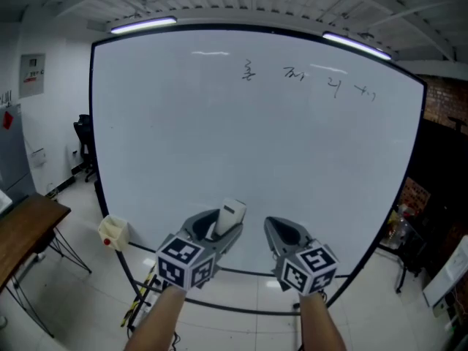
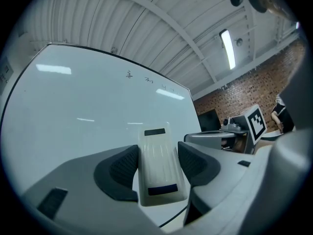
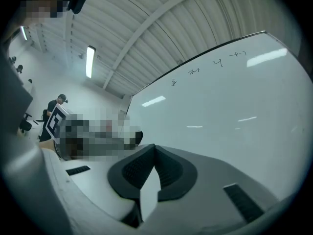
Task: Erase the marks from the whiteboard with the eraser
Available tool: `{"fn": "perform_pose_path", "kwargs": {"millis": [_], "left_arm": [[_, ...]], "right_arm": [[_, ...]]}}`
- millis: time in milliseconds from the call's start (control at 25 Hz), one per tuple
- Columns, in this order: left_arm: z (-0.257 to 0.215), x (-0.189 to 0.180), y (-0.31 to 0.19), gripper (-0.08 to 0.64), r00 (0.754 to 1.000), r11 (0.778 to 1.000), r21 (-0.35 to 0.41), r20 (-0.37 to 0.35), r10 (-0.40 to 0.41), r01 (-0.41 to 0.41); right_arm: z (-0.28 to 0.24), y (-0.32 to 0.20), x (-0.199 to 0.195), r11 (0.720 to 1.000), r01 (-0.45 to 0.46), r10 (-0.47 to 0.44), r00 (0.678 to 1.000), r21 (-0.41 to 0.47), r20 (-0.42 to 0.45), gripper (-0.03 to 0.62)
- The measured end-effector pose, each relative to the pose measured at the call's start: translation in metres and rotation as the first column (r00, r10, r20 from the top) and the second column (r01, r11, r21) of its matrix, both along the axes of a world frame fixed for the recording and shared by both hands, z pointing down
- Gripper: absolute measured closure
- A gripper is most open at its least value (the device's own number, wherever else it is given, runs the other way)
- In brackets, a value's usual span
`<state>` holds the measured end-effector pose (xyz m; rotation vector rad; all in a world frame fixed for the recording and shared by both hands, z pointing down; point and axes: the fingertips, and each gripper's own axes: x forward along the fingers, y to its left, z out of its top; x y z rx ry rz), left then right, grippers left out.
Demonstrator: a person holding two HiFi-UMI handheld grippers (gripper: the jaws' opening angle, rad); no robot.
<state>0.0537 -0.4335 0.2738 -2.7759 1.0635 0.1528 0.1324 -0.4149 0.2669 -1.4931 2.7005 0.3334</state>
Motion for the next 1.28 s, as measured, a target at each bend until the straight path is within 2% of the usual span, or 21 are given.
{"fn": "perform_pose_path", "kwargs": {"millis": [160, 320, 440, 600, 800, 1000, 1280], "left_arm": [[-0.012, 0.001, -0.015, 0.298, 1.0, 1.0, 0.003, -0.015, 0.014, -0.014], [-0.017, -0.003, -0.039, 0.298, 1.0, 1.0, 0.026, 0.019, -0.016, 0.016], [-0.034, -0.006, -0.063, 0.298, 0.998, 0.996, 0.072, 0.038, -0.053, 0.05], [-0.076, -0.011, -0.083, 0.299, 0.995, 0.986, 0.151, 0.053, -0.082, 0.073], [-0.15, -0.016, -0.097, 0.298, 0.992, 0.959, 0.27, 0.067, -0.107, 0.085], [-0.224, -0.018, -0.106, 0.298, 0.984, 0.922, 0.369, 0.085, -0.154, 0.113], [-0.311, -0.016, -0.122, 0.298, 0.962, 0.868, 0.465, 0.108, -0.249, 0.173]], "right_arm": [[-0.007, -0.012, -0.001, 1.0, 0.002, -0.002, 1.0, 0.012, 0.004, 0.597], [-0.008, -0.025, -0.007, 1.0, -0.005, 0.005, 1.0, 0.001, 0.011, 0.597], [-0.022, -0.033, -0.011, 1.0, -0.01, 0.01, 1.0, 0.012, 0.017, 0.597], [-0.054, -0.039, -0.019, 0.998, -0.008, 0.009, 1.0, 0.068, -0.003, 0.597], [-0.089, -0.054, -0.019, 0.993, -0.012, 0.015, 1.0, 0.121, -0.018, 0.597], [-0.12, -0.068, -0.021, 0.988, -0.009, 0.014, 0.999, 0.152, -0.031, 0.597], [-0.146, -0.068, -0.018, 0.979, -0.019, 0.032, 0.998, 0.201, -0.062, 0.597]]}}
